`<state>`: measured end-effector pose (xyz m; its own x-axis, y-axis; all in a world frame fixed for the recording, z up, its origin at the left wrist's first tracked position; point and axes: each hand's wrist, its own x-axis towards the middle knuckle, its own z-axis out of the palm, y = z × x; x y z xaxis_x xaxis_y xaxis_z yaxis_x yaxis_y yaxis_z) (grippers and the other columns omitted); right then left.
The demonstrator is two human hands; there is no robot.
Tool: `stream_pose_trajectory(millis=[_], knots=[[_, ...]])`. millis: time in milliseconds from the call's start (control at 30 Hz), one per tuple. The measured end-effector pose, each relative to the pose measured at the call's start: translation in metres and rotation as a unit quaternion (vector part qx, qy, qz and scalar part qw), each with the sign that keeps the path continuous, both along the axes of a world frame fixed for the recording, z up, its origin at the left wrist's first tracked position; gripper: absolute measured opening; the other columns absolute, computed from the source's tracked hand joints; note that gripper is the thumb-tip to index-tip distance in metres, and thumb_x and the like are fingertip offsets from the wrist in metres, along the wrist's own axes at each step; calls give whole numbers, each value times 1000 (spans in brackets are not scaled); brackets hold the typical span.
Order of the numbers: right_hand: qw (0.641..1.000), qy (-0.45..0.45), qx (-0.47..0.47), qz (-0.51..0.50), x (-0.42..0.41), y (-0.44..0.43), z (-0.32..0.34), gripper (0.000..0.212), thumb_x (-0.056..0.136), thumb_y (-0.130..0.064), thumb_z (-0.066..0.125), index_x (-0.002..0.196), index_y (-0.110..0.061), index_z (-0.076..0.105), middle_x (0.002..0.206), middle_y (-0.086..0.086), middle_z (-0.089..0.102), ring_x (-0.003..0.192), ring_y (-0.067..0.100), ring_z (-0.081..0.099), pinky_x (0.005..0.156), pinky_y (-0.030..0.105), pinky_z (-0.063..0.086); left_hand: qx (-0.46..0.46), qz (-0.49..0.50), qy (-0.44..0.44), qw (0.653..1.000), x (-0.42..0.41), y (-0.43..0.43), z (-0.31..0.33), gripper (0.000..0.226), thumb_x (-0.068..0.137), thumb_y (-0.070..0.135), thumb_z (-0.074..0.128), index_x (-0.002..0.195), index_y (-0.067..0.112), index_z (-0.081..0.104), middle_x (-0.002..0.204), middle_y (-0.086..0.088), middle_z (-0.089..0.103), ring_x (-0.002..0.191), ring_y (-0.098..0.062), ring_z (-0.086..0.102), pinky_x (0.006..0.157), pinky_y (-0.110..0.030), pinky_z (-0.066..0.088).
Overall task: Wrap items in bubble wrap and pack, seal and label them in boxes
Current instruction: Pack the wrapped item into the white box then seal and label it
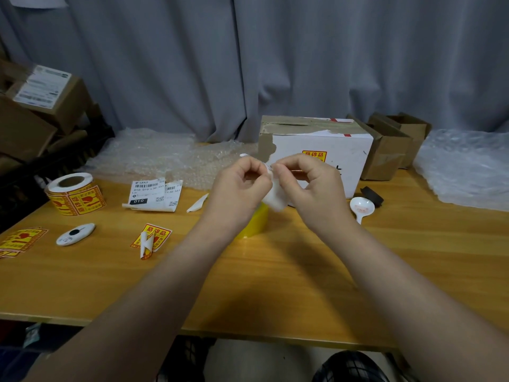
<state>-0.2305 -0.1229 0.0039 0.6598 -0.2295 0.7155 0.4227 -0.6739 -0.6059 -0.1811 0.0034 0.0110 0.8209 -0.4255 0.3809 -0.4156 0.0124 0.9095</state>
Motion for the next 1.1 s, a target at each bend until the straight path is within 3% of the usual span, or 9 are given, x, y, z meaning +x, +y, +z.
stream_pose_trajectory(millis=[133, 267, 400, 533, 600, 700, 833, 933, 1100], knots=[[986, 36, 165, 0, 1, -1, 6, 17, 95, -16, 54, 81, -23, 60, 81, -9, 60, 76, -1, 55, 72, 22, 50, 3, -14, 29, 999, 1, 1, -4, 11, 82, 8, 57, 73, 14, 55, 74, -10, 52, 70, -18, 45, 66, -34, 38], [987, 56, 151, 11, 0, 1, 5, 18, 96, -16, 52, 82, -25, 60, 82, -8, 60, 77, 1, 55, 74, 28, 51, -46, -38, 106, 993, 2, 1, -4, 11, 87, 22, 59, 80, 14, 60, 84, -6, 62, 82, -15, 62, 89, -40, 49], [987, 57, 147, 28, -1, 3, 4, 17, 98, -16, 51, 85, -21, 61, 83, -3, 62, 81, 12, 59, 79, 33, 53, -46, -33, 97, 994, 4, -1, -2, 21, 91, 28, 61, 94, 7, 63, 88, -6, 67, 84, -15, 65, 82, -32, 54], [960, 92, 253, 80, -2, 5, 6, 24, 101, -14, 42, 98, -17, 66, 102, 5, 67, 95, 16, 64, 84, 33, 55, -36, -1, 80, 996, 6, 0, -3, 11, 92, 17, 60, 89, 9, 66, 87, -8, 69, 81, -15, 65, 79, -30, 55], [944, 98, 289, 124, -3, 7, 7, 30, 102, -23, 39, 102, -16, 67, 98, -1, 70, 95, 12, 66, 85, 29, 54, -34, 10, 76, 997, 8, 1, -4, 13, 91, 19, 60, 87, 9, 67, 89, -14, 69, 83, -22, 65, 78, -34, 55], [969, 85, 206, 101, -3, 7, 6, 32, 90, -39, 53, 104, -15, 69, 94, -8, 70, 93, 4, 65, 82, 23, 54, -8, 36, 40, 999, 10, 1, -2, 15, 89, 24, 64, 85, 10, 69, 88, -10, 67, 81, -22, 62, 62, -35, 51], [988, 70, 130, 54, 3, 4, 9, 13, 89, -16, 65, 99, -17, 73, 94, -5, 72, 88, 5, 64, 78, 21, 53, 18, 50, -48, 997, 14, 2, 4, 16, 86, 21, 67, 90, 8, 74, 98, 0, 66, 92, -14, 62, 75, -28, 50], [978, 65, 194, 40, 6, 4, 17, 16, 93, -14, 60, 86, -21, 73, 88, -4, 72, 88, 12, 67, 81, 32, 56, 10, 35, -44, 998, 19, 6, 10, 14, 87, 20, 66, 90, 9, 74, 96, -2, 70, 89, -13, 64, 77, -24, 51], [922, 112, 363, 74, 14, 6, 31, 18, 94, -14, 57, 84, -8, 71, 85, 7, 71, 81, 18, 67, 77, 31, 58, -26, 4, 58, 998, 29, 10, 14, 17, 91, 19, 60, 78, 13, 68, 81, -4, 69, 75, -11, 62, 71, -22, 50]])
